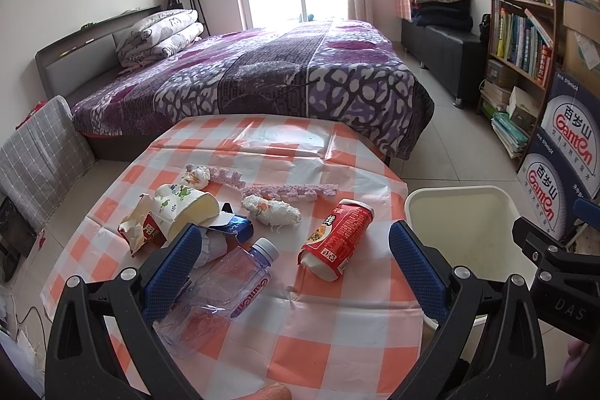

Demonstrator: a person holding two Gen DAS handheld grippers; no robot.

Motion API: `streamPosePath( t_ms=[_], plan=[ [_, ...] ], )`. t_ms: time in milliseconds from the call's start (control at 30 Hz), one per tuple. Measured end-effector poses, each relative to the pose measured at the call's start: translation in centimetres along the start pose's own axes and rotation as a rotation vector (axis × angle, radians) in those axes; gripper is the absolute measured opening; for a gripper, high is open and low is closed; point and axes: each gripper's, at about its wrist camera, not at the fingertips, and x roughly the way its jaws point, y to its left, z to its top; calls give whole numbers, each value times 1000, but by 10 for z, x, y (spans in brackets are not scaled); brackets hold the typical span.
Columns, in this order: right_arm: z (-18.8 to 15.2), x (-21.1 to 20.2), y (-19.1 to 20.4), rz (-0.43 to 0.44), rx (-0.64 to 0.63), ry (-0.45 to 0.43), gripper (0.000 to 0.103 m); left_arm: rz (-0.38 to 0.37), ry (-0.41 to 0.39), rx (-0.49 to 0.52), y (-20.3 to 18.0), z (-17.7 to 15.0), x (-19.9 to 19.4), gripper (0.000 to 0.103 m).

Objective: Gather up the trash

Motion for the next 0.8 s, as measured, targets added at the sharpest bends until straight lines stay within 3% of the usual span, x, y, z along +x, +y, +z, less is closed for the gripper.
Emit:
streamPosePath(
  t_ms=[633, 800],
  plan=[
    [1, 0, -2, 1, 2, 0, 96, 0, 3, -4, 2, -2, 2, 97],
    [2, 1, 16, 30, 23, 3, 96, 3, 12, -22, 11, -4, 5, 97]
  ],
)
